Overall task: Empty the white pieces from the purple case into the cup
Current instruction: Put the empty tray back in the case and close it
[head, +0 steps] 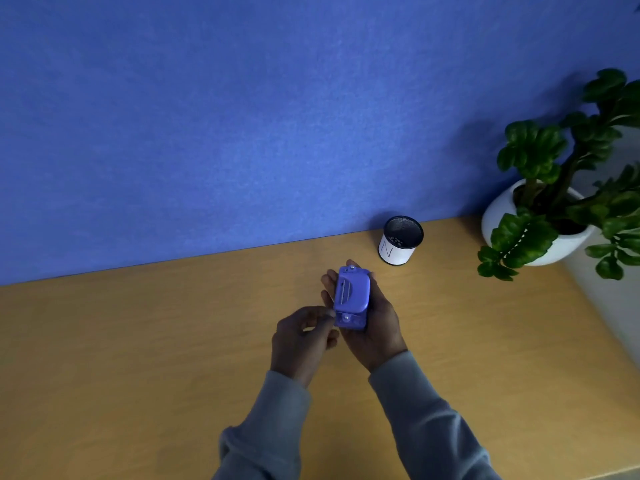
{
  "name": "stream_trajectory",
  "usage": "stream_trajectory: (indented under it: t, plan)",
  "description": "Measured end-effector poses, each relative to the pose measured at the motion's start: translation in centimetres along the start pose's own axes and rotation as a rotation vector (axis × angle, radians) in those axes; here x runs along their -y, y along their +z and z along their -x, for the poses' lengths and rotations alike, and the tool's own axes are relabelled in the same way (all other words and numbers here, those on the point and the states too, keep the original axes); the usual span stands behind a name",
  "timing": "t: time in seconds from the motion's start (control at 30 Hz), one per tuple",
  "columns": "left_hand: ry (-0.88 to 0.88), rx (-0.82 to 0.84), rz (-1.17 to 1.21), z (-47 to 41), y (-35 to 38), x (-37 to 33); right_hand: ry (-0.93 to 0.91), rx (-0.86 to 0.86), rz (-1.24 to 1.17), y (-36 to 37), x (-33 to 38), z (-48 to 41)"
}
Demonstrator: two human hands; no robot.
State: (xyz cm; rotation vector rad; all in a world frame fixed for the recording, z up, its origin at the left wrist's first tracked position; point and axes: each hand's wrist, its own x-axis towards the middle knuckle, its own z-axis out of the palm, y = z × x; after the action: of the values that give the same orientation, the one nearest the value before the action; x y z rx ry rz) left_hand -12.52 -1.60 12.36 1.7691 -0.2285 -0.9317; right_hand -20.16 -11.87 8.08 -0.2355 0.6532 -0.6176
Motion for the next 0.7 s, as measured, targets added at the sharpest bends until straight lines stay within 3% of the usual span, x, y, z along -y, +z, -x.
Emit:
stream_trajectory:
  t: [0.2,0.37,0.6,0.7]
  plan:
    - [-0.014,0.139,0.226,0.2,0.1,0.3,-0.039,-0.026,0.016,0.0,-0.1,0.0]
    - [-0.031,0.123,0.339,0.0,0.5,1.0,-0.043,-0.034,0.022,0.4,-0.1,0.7]
    - [-0.038,0.118,0.289,-1.1,-0.5,0.9,0.009,-0.055,0.022,0.9,0.7,1.9]
    - [-0.043,0.117,0.408,-1.6,-1.0,0.9,-0.006,-0.078,-0.020,1.1,1.1,2.2]
